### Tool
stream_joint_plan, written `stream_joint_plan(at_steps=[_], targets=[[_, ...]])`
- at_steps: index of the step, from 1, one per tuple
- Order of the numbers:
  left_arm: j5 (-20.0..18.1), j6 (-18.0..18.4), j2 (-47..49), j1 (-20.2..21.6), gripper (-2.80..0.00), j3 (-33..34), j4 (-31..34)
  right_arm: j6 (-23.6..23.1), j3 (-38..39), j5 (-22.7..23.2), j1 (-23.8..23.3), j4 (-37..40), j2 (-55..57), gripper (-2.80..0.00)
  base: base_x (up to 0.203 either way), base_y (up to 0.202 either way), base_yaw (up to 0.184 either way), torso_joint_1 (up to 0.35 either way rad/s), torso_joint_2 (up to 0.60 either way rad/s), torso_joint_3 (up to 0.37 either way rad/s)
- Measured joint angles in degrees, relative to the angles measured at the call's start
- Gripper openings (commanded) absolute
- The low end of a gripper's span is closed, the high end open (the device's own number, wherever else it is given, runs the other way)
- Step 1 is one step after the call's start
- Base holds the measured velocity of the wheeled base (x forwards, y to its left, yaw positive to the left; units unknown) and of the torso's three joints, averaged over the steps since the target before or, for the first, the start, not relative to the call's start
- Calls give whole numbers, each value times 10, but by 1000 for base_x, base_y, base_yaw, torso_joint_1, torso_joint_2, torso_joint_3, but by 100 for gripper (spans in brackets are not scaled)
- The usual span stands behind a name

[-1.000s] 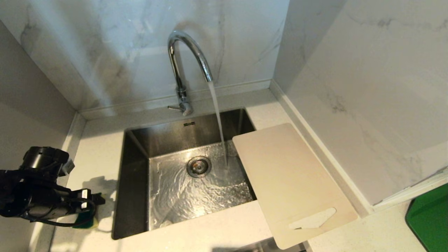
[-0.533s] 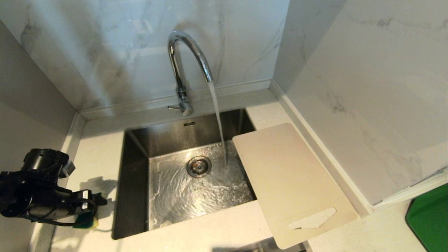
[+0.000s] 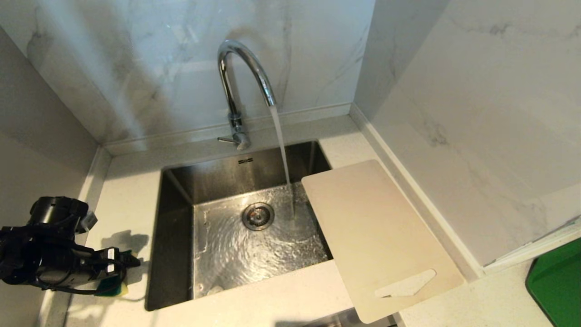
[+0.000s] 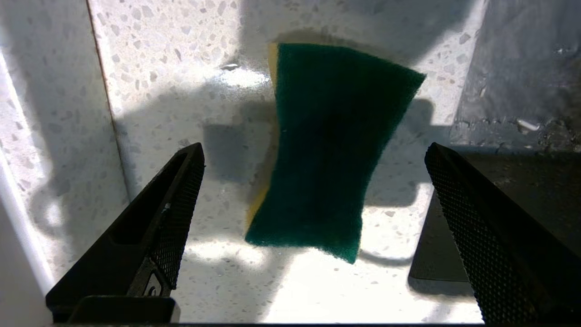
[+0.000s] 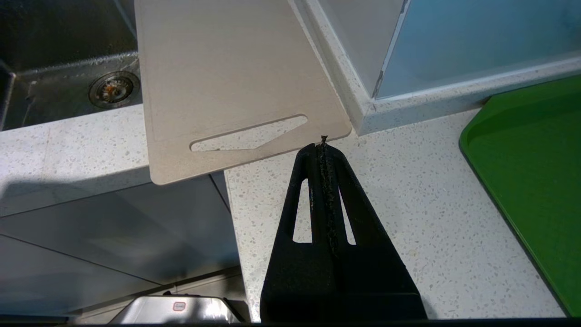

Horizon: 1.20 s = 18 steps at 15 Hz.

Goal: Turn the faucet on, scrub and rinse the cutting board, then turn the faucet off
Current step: Pick up the cleaning cloth

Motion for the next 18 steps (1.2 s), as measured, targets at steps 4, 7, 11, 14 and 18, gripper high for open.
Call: stream_joint_plan(at_steps=[4, 7, 11, 14, 18], targets=[[0, 0, 11, 1, 0, 3, -16, 0, 0, 0, 0, 0, 0, -280, 0, 0, 0, 0, 0, 0], [0, 0, 16, 1, -150, 6, -18, 0, 0, 0, 0, 0, 0, -280, 0, 0, 0, 0, 0, 0], [0, 0, 18, 1, -280, 15, -28, 0, 0, 0, 0, 0, 0, -280, 0, 0, 0, 0, 0, 0], [-2, 0, 18, 1, -280, 15, -29, 0, 0, 0, 0, 0, 0, -280, 0, 0, 0, 0, 0, 0], [-42, -26, 14, 1, -280, 12, -28, 0, 0, 0, 0, 0, 0, -280, 0, 0, 0, 0, 0, 0]])
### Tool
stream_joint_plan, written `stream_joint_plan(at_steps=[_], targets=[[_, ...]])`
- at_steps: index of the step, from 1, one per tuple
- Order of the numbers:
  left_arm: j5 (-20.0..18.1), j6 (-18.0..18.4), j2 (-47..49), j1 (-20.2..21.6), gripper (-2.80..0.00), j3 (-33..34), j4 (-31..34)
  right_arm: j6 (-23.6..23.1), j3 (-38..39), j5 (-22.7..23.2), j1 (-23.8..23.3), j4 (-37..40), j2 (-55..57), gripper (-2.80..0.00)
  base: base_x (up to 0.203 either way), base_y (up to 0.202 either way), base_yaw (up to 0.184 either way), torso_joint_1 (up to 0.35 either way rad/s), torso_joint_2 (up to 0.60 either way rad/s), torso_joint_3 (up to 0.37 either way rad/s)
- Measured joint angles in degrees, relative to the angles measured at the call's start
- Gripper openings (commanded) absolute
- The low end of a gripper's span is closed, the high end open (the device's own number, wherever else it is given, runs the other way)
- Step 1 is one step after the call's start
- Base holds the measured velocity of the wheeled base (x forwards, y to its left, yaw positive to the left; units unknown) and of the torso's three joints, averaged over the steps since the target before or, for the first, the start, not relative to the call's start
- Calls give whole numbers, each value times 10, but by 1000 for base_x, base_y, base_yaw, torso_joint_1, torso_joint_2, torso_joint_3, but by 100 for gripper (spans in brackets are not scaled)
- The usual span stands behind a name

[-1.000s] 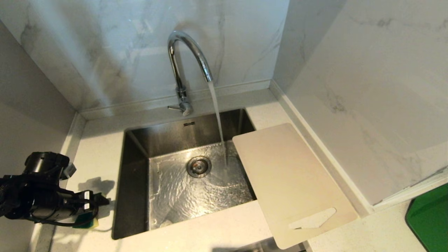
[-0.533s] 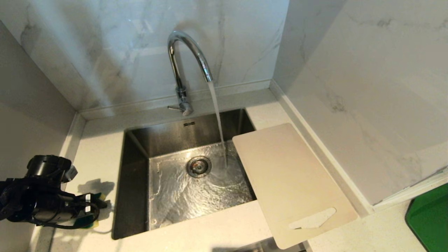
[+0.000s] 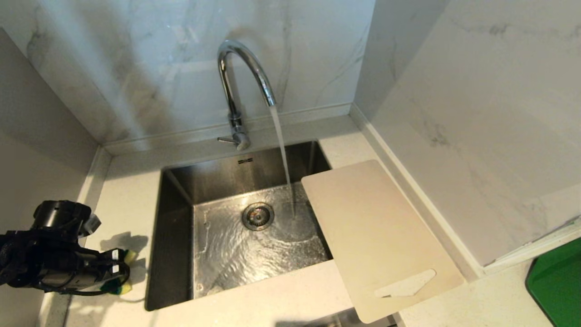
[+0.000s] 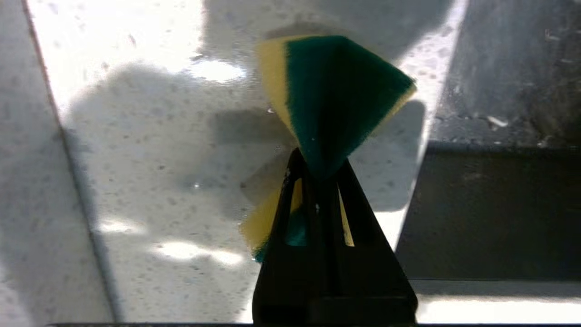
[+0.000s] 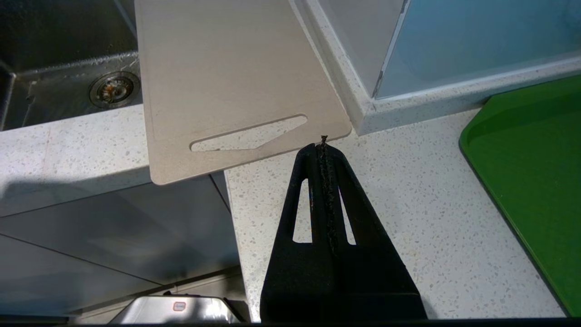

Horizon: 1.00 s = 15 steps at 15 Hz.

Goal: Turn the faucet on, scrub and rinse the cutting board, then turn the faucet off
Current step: Pick up the cleaning cloth

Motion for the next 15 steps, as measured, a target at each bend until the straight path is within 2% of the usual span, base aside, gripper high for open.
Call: stream_joint_plan(at_steps=[10, 15], targets=[[-3, 1, -73, -4, -280, -8, 39, 0, 0, 0, 0, 0, 0, -280, 0, 0, 0, 0, 0, 0], [-2, 22, -118, -5, -280, -5, 60, 0, 0, 0, 0, 0, 0, -280, 0, 0, 0, 0, 0, 0]])
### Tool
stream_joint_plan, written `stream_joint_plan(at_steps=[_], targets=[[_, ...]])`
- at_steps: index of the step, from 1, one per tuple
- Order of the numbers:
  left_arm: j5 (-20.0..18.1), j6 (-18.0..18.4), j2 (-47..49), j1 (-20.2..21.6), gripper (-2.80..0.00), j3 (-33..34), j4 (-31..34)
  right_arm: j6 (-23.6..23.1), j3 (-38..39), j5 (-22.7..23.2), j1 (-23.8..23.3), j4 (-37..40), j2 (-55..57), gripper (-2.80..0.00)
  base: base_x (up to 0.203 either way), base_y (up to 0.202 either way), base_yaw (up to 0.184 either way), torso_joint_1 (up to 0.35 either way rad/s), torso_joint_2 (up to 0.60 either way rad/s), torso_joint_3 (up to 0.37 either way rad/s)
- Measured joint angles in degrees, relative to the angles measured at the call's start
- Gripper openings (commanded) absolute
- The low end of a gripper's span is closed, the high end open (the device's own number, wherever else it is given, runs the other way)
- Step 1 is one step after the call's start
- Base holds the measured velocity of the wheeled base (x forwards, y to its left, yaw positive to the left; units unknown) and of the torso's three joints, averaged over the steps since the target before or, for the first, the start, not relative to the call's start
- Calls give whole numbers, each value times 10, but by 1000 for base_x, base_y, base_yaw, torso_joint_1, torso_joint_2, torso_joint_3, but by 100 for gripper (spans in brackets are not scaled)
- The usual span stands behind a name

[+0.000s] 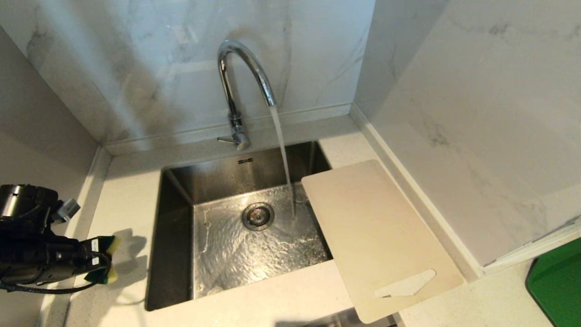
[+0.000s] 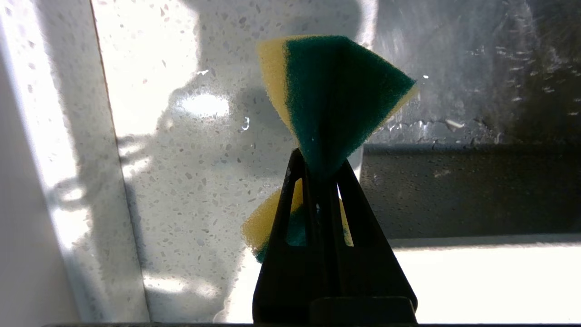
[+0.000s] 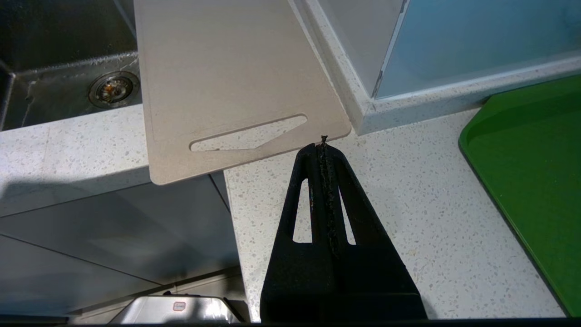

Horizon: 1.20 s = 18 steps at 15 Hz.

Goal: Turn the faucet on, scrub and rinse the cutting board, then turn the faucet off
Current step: Pick up the cleaning cloth, then pick up the cutting board

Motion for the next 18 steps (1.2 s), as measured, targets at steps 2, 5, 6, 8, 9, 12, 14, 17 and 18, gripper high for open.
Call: stream_joint_plan(at_steps=[2, 5, 6, 8, 9, 12, 14, 17, 18], targets=[[2, 4, -12, 0, -280, 1, 0, 0, 0, 0, 0, 0, 0, -280, 0, 0, 0, 0, 0, 0], [3, 6, -24, 1, -280, 2, -1, 0, 0, 0, 0, 0, 0, -280, 0, 0, 0, 0, 0, 0], [1, 5, -27, 1, -280, 2, -1, 0, 0, 0, 0, 0, 0, -280, 0, 0, 0, 0, 0, 0], [-1, 4, -33, 2, -280, 4, -4, 0, 0, 0, 0, 0, 0, -280, 0, 0, 0, 0, 0, 0], [-4, 4, -37, 2, -280, 8, -5, 0, 0, 0, 0, 0, 0, -280, 0, 0, 0, 0, 0, 0], [-24, 5, -48, 5, -280, 13, -6, 0, 0, 0, 0, 0, 0, -280, 0, 0, 0, 0, 0, 0], [-26, 7, -54, 6, -280, 18, -13, 0, 0, 0, 0, 0, 0, -280, 0, 0, 0, 0, 0, 0], [-24, 34, -68, 5, -280, 37, -16, 0, 0, 0, 0, 0, 0, -280, 0, 0, 0, 0, 0, 0], [-22, 41, -72, 5, -280, 43, -20, 0, 0, 0, 0, 0, 0, -280, 0, 0, 0, 0, 0, 0]])
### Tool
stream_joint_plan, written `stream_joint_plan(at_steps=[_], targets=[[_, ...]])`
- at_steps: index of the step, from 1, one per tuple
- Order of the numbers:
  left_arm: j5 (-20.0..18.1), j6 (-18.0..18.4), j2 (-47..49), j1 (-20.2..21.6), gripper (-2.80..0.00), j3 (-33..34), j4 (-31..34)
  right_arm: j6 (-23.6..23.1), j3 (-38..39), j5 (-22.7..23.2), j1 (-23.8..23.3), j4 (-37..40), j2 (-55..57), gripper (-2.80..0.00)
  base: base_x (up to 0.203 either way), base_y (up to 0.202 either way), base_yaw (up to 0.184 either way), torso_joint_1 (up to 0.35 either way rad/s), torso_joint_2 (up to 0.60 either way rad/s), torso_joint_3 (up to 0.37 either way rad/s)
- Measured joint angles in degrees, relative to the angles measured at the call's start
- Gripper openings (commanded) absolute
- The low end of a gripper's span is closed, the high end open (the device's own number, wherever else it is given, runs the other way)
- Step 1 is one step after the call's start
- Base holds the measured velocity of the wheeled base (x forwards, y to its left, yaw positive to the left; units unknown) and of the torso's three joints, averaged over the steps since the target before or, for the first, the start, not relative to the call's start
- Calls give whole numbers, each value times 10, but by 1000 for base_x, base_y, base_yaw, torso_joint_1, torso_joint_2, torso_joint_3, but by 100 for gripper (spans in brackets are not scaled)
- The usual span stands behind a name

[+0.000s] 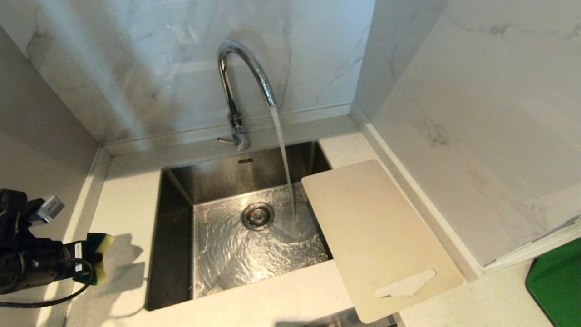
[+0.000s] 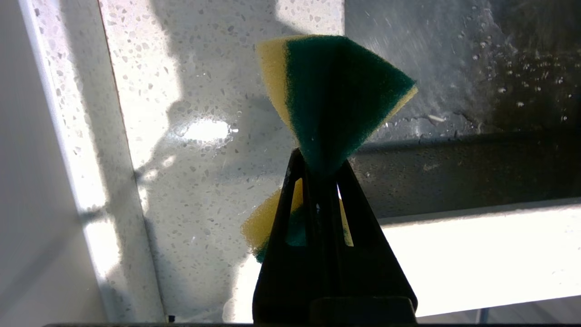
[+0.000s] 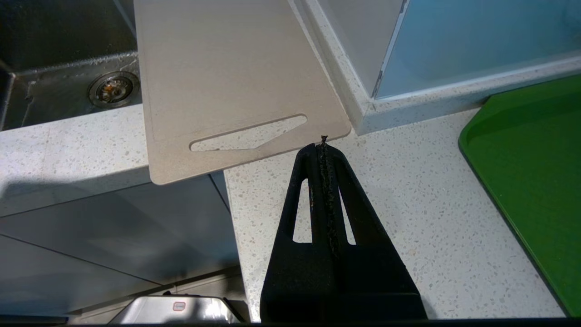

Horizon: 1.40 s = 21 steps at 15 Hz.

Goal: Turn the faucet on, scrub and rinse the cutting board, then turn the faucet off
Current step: Pick up the cutting board

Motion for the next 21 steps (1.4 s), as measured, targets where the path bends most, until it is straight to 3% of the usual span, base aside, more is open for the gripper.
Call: stream_joint_plan(at_steps=[7, 21], targets=[[27, 6, -18, 1, -280, 35, -26, 0, 0, 0, 0, 0, 0, -280, 0, 0, 0, 0, 0, 0], [-6, 1, -54, 19, -280, 60, -21, 0, 0, 0, 0, 0, 0, -280, 0, 0, 0, 0, 0, 0]])
